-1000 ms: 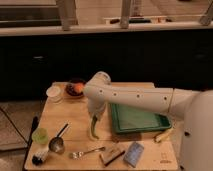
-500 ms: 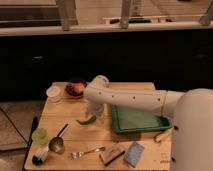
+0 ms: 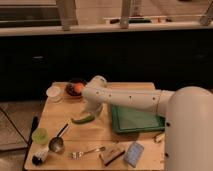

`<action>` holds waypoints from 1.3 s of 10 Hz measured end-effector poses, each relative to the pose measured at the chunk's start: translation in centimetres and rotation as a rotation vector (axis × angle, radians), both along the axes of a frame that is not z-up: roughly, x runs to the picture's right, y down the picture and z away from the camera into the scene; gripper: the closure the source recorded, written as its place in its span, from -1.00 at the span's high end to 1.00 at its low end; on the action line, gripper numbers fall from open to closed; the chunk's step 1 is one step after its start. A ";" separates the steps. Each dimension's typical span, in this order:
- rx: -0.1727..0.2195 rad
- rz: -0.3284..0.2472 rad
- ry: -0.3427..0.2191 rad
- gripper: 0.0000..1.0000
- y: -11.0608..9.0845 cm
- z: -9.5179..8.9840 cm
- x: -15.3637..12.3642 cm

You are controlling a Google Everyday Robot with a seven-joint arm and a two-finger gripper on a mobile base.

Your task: Place pepper in table surface

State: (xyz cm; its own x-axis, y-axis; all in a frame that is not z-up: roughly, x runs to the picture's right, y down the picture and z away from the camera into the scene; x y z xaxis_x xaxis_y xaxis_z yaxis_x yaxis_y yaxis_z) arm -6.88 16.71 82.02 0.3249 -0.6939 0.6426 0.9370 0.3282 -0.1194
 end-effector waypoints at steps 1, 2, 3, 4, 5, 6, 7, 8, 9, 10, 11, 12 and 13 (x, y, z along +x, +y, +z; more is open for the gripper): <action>0.004 -0.003 0.001 0.60 -0.3 -0.2 0.1; 0.009 -0.004 -0.004 0.60 -0.5 -0.4 0.0; 0.012 -0.004 -0.006 0.60 -0.7 -0.5 0.0; 0.017 -0.002 -0.007 0.60 -1.0 -0.6 0.0; 0.021 -0.001 -0.011 0.60 -1.4 -0.8 0.0; 0.024 -0.002 -0.012 0.60 -1.6 -0.8 -0.1; 0.026 -0.002 -0.012 0.60 -2.0 -0.9 -0.1; 0.027 -0.002 -0.010 0.60 -2.3 -0.9 -0.1; 0.028 -0.004 -0.009 0.60 -2.4 -1.0 0.0; 0.028 -0.005 -0.009 0.60 -2.4 -1.0 0.0; 0.028 -0.005 -0.009 0.60 -2.4 -1.0 0.0; 0.028 -0.005 -0.009 0.60 -2.4 -1.0 -0.1; 0.028 -0.005 -0.009 0.60 -2.4 -1.0 -0.1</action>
